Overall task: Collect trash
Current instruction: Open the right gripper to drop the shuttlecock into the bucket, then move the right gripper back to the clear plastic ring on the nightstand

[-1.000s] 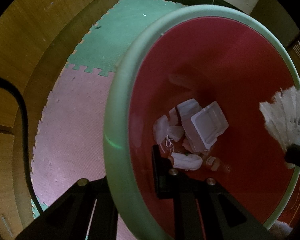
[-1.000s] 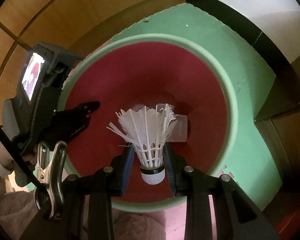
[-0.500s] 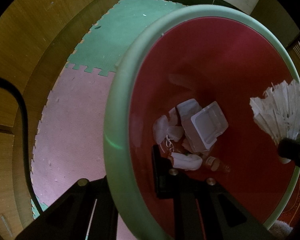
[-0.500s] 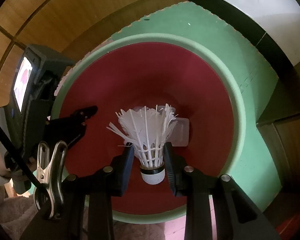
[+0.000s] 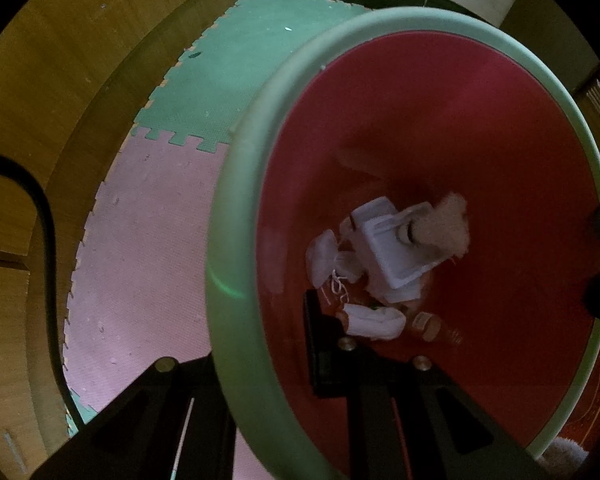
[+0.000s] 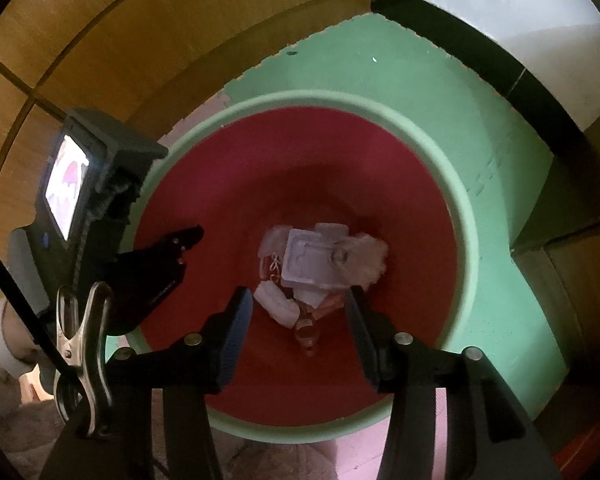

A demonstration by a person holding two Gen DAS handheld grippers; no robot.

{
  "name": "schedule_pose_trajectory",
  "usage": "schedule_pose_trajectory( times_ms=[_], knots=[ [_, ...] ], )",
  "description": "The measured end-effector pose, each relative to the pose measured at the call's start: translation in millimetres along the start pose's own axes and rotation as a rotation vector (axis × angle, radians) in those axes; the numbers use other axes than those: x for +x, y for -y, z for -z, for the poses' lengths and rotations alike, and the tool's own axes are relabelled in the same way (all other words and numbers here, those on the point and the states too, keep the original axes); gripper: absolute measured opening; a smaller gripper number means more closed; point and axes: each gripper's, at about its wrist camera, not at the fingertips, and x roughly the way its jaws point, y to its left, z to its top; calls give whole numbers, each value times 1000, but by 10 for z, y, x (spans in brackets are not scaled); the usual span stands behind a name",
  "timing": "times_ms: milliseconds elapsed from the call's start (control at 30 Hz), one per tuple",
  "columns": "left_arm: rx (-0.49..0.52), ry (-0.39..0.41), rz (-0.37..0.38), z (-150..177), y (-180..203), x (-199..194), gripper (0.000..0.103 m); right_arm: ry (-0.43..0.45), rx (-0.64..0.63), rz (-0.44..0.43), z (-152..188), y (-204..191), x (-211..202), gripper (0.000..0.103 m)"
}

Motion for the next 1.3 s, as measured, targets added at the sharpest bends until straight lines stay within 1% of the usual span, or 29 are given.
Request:
schedule_pose_trajectory(
  times_ms=[233, 367, 633, 767, 1033, 1133, 1300],
  knots=[
    [-6, -2, 5, -3, 13, 6, 10, 45, -2, 4, -9, 22, -294, 50],
    [-9, -2, 6, -3, 20, 6, 10, 105, 19, 9, 29, 135, -651, 50],
    [-6, -3, 5, -4, 22, 9, 10, 208, 98, 72, 6, 495, -1343, 50],
    [-7, -4, 5, -2, 25, 13, 10, 256, 140, 126, -10, 772, -1740, 50],
    [-7, -3, 5, -2, 25, 12, 10, 311, 213, 242, -36, 1397, -2576, 50],
    [-7, -4, 5, -3, 24, 12, 10, 332, 259, 304, -50, 1683, -2896, 50],
    [-7, -4, 5, -6, 23, 12, 10, 344, 326, 398, -110, 2133, -3265, 50]
  ],
)
